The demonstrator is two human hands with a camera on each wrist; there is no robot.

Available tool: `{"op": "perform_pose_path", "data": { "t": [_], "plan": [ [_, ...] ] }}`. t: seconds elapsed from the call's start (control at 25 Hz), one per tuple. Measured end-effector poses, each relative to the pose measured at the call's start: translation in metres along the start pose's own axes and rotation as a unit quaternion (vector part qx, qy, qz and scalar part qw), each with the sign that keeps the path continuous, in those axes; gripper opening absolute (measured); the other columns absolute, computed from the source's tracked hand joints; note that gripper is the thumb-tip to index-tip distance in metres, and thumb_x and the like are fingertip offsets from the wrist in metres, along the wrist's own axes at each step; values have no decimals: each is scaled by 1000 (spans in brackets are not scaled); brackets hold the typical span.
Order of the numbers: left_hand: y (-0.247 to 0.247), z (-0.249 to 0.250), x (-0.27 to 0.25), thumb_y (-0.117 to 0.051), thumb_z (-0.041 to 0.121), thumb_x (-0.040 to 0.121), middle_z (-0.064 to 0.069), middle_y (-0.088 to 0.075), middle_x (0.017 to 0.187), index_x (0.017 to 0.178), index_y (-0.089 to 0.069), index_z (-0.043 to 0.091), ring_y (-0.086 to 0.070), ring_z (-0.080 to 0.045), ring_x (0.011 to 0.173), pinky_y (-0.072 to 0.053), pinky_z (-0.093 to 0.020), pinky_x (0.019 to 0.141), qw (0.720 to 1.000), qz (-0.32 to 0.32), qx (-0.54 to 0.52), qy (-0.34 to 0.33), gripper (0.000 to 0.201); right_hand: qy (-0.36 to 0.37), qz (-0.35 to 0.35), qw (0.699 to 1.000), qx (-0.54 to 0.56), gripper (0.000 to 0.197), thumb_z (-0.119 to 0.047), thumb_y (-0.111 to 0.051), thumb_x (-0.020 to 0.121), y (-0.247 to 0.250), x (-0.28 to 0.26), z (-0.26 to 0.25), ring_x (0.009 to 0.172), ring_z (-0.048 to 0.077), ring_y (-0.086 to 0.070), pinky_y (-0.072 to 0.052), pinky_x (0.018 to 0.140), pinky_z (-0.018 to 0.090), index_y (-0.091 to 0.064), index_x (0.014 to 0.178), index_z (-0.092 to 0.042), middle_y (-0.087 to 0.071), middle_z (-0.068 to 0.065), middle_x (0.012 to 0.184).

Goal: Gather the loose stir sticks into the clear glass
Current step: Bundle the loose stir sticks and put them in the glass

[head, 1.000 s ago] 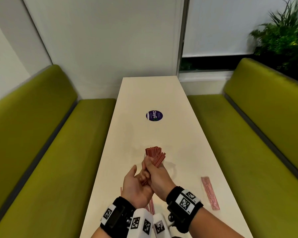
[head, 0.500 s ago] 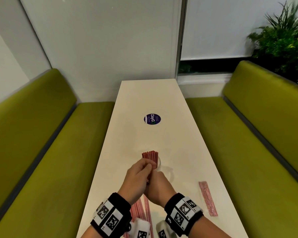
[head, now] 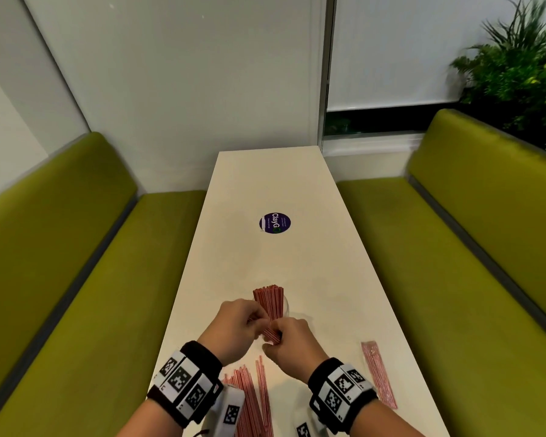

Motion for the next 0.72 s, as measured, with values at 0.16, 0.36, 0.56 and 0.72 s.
{"op": "perform_pose_path", "data": {
  "t": [0.16, 0.36, 0.56, 0.72],
  "plan": [
    [36, 4, 32, -60, 12, 96, 3, -65, 76, 94, -74, 12, -52, -7, 64, -36, -12, 57, 995, 69, 65, 7, 15, -108, -38, 992, -47, 20, -26, -71, 79, 2, 5, 47, 69, 8, -62, -49, 63, 19, -65, 97, -23, -65, -2, 95],
    [28, 4, 83, -52, 11, 98, -8, -70, 102, 101, -72, 8, -60, -23, 91, -44, -28, 75, 979, 20, 202, -16, 20, -156, -67, 983, -75, 24, -40, -66, 80, 3, 2, 79, 92, 16, -68, -55, 84, 33, -60, 100, -29, -67, -1, 107],
    [-42, -7, 108, -46, 8, 98, -15, -61, 119, 117, -62, 5, -61, -31, 109, -50, -36, 91, 918, -149, 365, -40, 25, -148, -78, 976, -137, 33, -45, -59, 84, 5, -4, 88, 98, 21, -67, -51, 86, 32, -61, 112, -28, -63, -1, 117],
    [-69, -17, 109, -46, 8, 96, -14, -59, 124, 117, -60, 3, -60, -32, 109, -50, -38, 91, 889, -173, 415, -80, 26, -153, -87, 975, -138, 34, -47, -57, 84, 9, -12, 94, 104, 22, -64, -50, 87, 32, -62, 112, -28, -61, -1, 122]
  ]
}}
Point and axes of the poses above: each hand's wrist, its own x-axis towards the middle knuckle, its own y-axis out of the back of the hand, z = x × y, the point moved 3 cm from there along x, towards the middle knuckle
